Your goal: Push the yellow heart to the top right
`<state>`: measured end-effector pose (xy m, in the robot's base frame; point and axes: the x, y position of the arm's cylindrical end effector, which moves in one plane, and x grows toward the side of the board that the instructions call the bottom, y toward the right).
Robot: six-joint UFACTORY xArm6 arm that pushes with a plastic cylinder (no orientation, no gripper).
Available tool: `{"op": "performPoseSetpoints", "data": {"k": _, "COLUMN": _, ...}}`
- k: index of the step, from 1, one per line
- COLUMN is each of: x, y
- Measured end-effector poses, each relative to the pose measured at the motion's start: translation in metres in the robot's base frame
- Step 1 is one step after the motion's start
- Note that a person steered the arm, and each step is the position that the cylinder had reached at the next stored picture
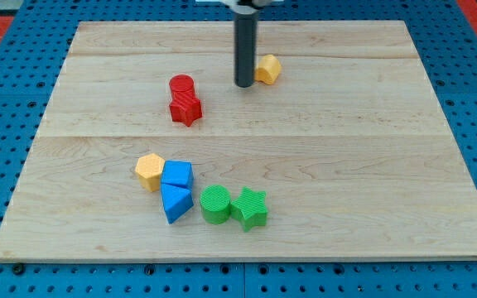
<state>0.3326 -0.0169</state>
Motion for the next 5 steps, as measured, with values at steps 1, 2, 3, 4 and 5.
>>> {"op": "performPoseSetpoints", "data": {"k": 1, "x": -0.034, "y": -0.008}}
{"op": "performPoseSetpoints", "data": {"k": 2, "x": -0.044, "y": 0.005}}
{"op": "performPoseSetpoints", "data": {"k": 3, "x": -0.019, "y": -0.019}}
{"op": "performPoseSetpoints", "data": {"k": 4, "x": -0.001, "y": 0.039}}
{"op": "performPoseSetpoints", "data": {"k": 5, "x": -0.042, "y": 0.112}}
